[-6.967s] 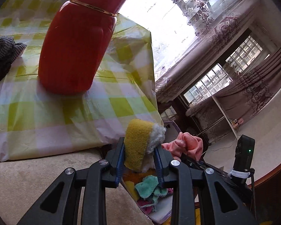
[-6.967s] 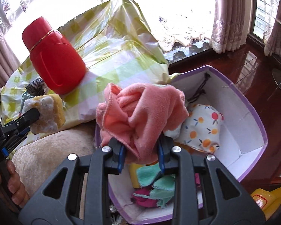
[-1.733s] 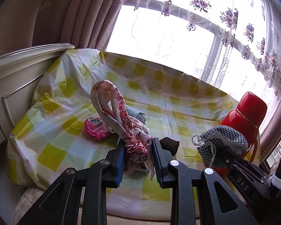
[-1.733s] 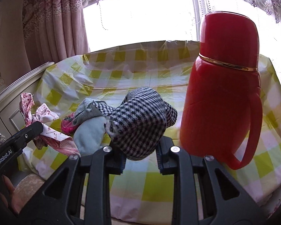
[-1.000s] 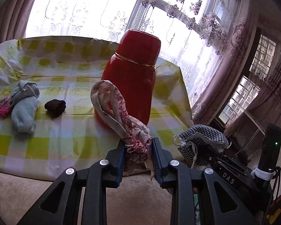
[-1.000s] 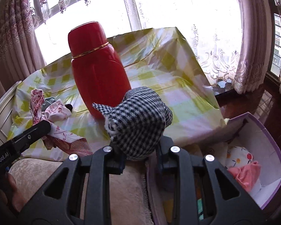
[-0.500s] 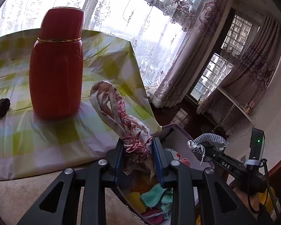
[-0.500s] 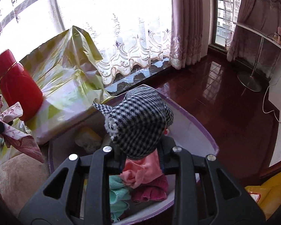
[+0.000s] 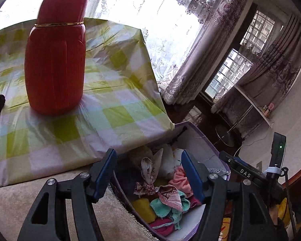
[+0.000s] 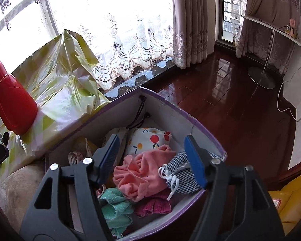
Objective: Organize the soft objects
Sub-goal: 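Carry the floral cloth and houndstooth hat over the white box and open both tools, then move both open tools back toward the bed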
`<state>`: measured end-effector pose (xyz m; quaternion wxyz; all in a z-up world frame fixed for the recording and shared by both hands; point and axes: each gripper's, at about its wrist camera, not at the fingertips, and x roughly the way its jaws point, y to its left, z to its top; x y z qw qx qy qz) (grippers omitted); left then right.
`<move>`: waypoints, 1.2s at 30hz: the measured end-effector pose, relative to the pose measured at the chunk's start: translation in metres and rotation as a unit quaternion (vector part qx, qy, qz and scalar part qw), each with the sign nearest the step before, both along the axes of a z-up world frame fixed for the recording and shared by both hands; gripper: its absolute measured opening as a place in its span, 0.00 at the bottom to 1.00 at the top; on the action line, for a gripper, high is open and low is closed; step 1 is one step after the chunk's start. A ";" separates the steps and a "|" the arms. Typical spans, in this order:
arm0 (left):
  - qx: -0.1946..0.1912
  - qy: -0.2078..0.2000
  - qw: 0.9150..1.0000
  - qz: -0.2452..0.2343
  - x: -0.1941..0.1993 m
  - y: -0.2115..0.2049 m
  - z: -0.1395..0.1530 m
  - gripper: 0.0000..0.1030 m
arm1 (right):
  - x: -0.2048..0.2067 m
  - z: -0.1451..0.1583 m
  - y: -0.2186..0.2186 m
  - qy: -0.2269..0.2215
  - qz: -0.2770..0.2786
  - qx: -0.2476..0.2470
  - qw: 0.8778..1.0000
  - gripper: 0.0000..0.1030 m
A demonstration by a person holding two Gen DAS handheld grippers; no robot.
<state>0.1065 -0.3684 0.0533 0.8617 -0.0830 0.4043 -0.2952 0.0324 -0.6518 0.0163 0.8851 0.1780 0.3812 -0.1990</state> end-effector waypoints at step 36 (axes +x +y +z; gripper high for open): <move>0.000 -0.033 0.943 0.331 0.023 0.271 0.004 0.66 | 0.082 0.033 0.284 -0.025 0.342 -0.014 0.939 0.70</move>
